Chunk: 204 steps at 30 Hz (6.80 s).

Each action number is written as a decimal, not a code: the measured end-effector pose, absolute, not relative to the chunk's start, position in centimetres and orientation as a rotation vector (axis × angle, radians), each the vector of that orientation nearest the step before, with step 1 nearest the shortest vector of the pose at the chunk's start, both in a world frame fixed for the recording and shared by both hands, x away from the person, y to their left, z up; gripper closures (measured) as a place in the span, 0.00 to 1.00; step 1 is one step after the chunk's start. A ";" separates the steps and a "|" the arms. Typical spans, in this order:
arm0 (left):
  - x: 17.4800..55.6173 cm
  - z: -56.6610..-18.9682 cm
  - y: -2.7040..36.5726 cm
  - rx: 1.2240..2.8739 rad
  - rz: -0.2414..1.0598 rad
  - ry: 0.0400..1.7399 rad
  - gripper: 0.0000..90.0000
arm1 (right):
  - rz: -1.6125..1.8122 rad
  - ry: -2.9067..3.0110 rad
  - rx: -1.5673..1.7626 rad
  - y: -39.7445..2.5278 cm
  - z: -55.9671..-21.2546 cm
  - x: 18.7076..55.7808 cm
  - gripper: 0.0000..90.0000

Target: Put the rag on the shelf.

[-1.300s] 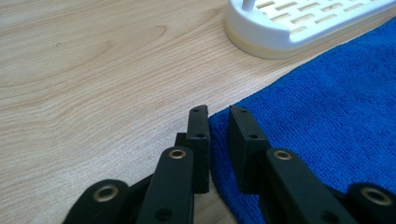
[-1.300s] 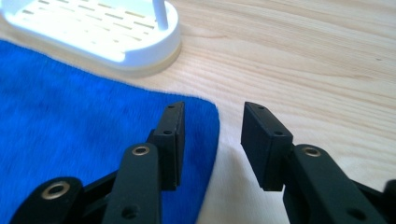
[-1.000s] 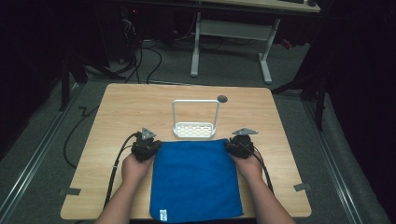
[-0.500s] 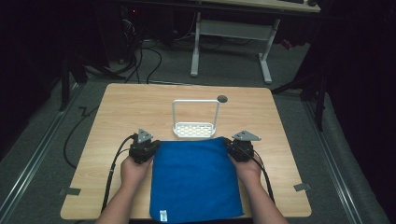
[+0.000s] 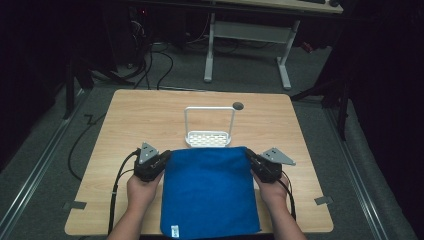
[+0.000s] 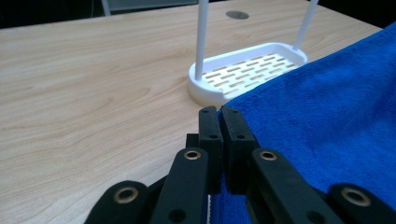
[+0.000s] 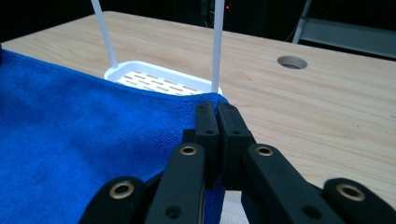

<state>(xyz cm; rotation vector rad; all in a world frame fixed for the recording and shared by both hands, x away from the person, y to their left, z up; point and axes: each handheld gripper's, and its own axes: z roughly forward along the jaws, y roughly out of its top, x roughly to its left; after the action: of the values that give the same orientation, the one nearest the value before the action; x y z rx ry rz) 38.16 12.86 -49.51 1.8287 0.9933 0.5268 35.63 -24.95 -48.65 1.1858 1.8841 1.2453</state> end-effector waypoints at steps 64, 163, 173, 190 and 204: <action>35.1 -35.6 13.6 1.436 0.850 0.690 0.98 | 1.445 1.519 0.839 -24.3 -34.3 32.1 0.98; 50.5 -49.8 11.5 1.897 0.591 0.960 0.98 | 1.130 1.882 1.241 -25.1 -47.7 48.4 0.98; 49.6 -51.1 11.3 1.922 0.570 0.954 0.98 | 1.124 1.901 1.266 -25.2 -49.3 48.0 0.98; 49.2 -50.8 11.9 1.904 0.567 1.013 0.71 | 1.107 1.870 1.311 -25.9 -48.5 47.5 0.74; 48.2 -50.6 13.1 1.887 0.592 1.042 0.68 | 1.061 1.807 1.347 -28.5 -47.6 46.3 0.66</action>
<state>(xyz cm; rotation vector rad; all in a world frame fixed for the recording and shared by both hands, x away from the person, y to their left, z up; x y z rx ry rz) 48.24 13.10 -50.57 1.8874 1.0423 0.5920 46.34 -28.46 -47.65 1.3473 1.8067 1.0605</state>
